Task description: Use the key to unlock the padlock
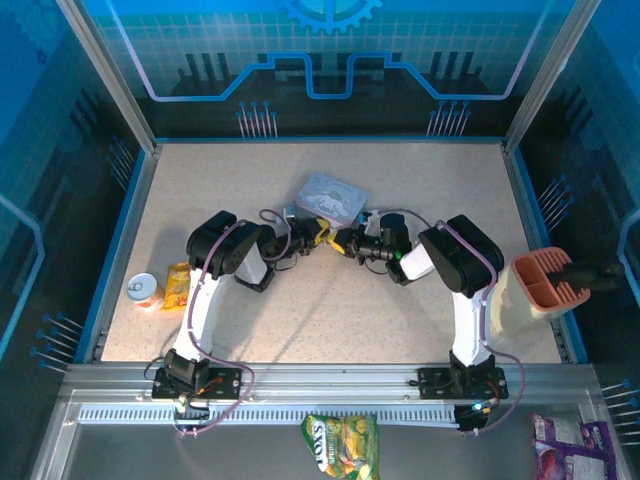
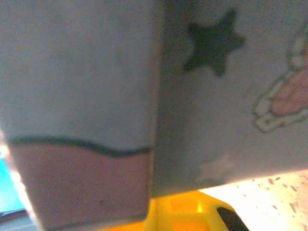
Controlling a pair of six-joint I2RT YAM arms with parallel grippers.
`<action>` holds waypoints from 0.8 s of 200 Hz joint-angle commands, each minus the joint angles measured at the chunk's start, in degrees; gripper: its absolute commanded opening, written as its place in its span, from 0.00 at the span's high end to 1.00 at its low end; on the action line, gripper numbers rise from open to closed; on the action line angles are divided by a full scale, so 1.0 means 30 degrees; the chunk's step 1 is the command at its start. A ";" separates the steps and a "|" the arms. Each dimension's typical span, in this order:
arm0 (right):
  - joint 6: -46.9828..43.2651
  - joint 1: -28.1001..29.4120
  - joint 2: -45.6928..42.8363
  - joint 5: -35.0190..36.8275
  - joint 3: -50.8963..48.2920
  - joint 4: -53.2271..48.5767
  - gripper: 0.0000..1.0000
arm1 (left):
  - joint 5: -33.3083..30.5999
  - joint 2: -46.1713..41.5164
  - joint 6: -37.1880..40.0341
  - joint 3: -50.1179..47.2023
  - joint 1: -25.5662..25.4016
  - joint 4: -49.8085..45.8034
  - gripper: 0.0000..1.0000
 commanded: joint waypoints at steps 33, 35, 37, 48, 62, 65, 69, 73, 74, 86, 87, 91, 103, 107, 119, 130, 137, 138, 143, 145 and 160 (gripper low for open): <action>-0.0281 -0.0258 -0.0460 0.0540 -0.0280 0.1691 1.00 | 0.1568 0.2851 0.0704 -0.1935 -0.0532 -0.4482 1.00; -0.0318 -0.0302 -0.0495 0.0542 -0.0311 0.1657 1.00 | 0.1573 0.2837 0.0712 -0.1953 -0.0532 -0.4487 1.00; -0.0363 -0.0320 -0.0540 0.0527 -0.0341 0.1605 1.00 | 0.1582 0.2848 0.0714 -0.1935 -0.0517 -0.4489 1.00; -0.0633 -0.0436 -0.0785 0.0537 -0.0429 0.1213 1.00 | 0.1565 0.2851 0.0706 -0.1932 -0.0521 -0.4489 1.00; -0.0743 -0.0443 -0.0877 0.0541 -0.0402 0.1036 1.00 | 0.1566 0.2848 0.0749 -0.1932 -0.0532 -0.4489 1.00; -0.0711 -0.0443 -0.0846 0.0507 -0.0391 0.1085 1.00 | 0.1565 0.2851 0.0736 -0.1941 -0.0528 -0.4489 1.00; -0.0643 -0.0458 -0.0810 0.0531 -0.0390 0.1186 1.00 | 0.1591 0.2840 0.0758 -0.1945 -0.0513 -0.4500 1.00; -0.0560 -0.0472 -0.0784 0.0523 -0.0390 0.1286 1.00 | 0.1583 0.2851 0.0745 -0.1927 -0.0531 -0.4488 1.00; -0.0547 -0.0472 -0.0762 0.0537 -0.0390 0.1315 1.00 | 0.1589 0.2851 0.0740 -0.1913 -0.0531 -0.4489 1.00; -0.0433 -0.0510 -0.0661 0.0519 -0.0356 0.1482 1.00 | 0.1597 0.2840 0.0706 -0.1911 -0.0512 -0.4490 1.00; -0.0425 -0.0521 -0.0657 0.0521 -0.0344 0.1471 1.00 | 0.1596 0.2831 0.0720 -0.1920 -0.0522 -0.4490 1.00; -0.0444 -0.0549 -0.0622 0.0524 -0.0344 0.1478 1.00 | 0.1616 0.2848 0.0708 -0.1905 -0.0527 -0.4489 1.00; -0.0447 -0.0590 -0.0540 0.0549 -0.0360 0.1539 1.00 | 0.1615 0.2849 0.0708 -0.1903 -0.0513 -0.4489 1.00; -0.0447 -0.0575 -0.0494 0.0524 -0.0333 0.1530 1.00 | 0.1610 0.2844 0.0707 -0.1924 -0.0516 -0.4482 1.00; -0.0421 -0.0615 -0.0406 0.0536 -0.0382 0.1625 1.00 | 0.1596 0.2840 0.0691 -0.1908 -0.0510 -0.4490 1.00; -0.0443 -0.0705 -0.0398 0.0552 -0.0452 0.1652 1.00 | 0.1596 0.2851 0.0713 -0.1929 -0.0530 -0.4491 1.00; -0.0475 -0.0791 -0.0393 0.0542 -0.0536 0.1595 1.00 | 0.1598 0.2849 0.0720 -0.1930 -0.0532 -0.4489 1.00; -0.0476 -0.0808 -0.0406 0.0547 -0.0551 0.1601 1.00 | 0.1611 0.2836 0.0712 -0.1944 -0.0532 -0.4489 1.00; -0.0474 -0.0857 -0.0411 0.0496 -0.0546 0.1698 1.00 | 0.1602 0.2847 0.0720 -0.1974 -0.0532 -0.4487 1.00; -0.0476 -0.0876 -0.0409 0.0457 -0.0561 0.1718 1.00 | 0.1611 0.2850 0.0716 -0.1962 -0.0532 -0.4489 1.00; -0.0431 -0.0865 -0.0308 0.0338 -0.0434 0.1683 1.00 | 0.1606 0.2851 0.0702 -0.1936 -0.0531 -0.4489 1.00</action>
